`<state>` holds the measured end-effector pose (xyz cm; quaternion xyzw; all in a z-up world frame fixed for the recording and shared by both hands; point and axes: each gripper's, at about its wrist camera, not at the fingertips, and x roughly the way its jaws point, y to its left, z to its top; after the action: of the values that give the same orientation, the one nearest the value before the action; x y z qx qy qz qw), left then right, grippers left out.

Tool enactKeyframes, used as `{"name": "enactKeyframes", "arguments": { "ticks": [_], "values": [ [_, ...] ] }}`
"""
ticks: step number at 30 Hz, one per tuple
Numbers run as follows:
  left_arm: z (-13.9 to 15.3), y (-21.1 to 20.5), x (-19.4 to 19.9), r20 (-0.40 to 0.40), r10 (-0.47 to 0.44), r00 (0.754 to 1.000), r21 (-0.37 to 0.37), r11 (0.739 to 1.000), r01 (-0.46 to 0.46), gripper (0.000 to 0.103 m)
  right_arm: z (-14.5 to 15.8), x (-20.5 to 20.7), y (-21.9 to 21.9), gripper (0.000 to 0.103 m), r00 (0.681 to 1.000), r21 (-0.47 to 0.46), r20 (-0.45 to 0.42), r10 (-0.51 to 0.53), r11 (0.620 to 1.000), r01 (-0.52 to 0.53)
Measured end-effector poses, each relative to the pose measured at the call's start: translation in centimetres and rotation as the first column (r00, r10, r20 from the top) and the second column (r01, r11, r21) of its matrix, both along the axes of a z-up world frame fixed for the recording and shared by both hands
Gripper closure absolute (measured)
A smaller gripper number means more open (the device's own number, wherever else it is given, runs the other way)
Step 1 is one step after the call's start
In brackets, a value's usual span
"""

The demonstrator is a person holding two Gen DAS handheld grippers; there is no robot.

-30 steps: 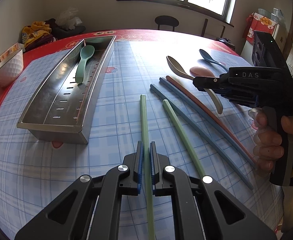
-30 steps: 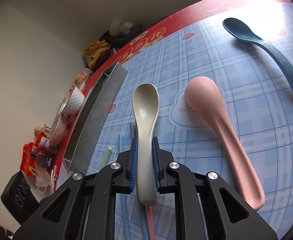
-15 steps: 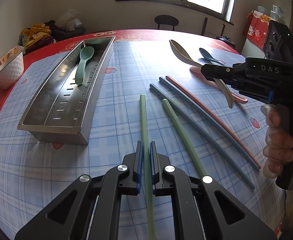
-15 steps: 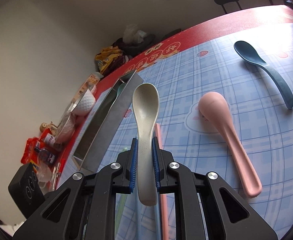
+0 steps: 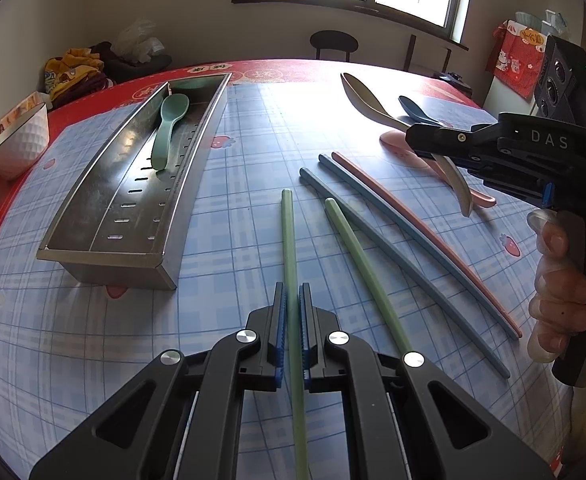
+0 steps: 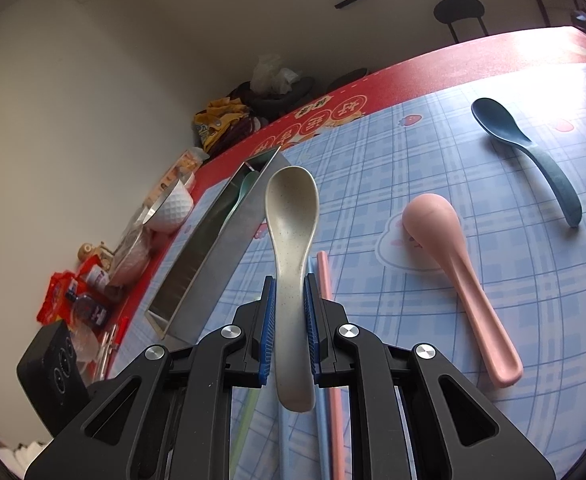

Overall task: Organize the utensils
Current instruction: 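Carry the green chopstick into the steel tray with the left tool while the right tool holds the cream spoon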

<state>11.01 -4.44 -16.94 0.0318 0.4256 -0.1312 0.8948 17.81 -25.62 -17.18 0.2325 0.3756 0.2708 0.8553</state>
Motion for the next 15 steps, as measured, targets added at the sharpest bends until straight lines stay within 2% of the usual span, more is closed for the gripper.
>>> {"name": "enactKeyframes", "arguments": {
  "ticks": [7, 15],
  "values": [
    [0.6, 0.1, -0.5, 0.024, -0.009, 1.0, -0.008, 1.0, 0.009, 0.097, 0.0, -0.1, 0.0, 0.089, 0.999, -0.018, 0.022, -0.03, 0.999, 0.031],
    [3.3, 1.8, -0.8, 0.055, -0.003, 0.998, -0.077, 0.997, 0.007, 0.097, -0.4, 0.1, 0.0, 0.089, 1.0, -0.013, 0.005, -0.03, 0.999, 0.03]
  ]
}}
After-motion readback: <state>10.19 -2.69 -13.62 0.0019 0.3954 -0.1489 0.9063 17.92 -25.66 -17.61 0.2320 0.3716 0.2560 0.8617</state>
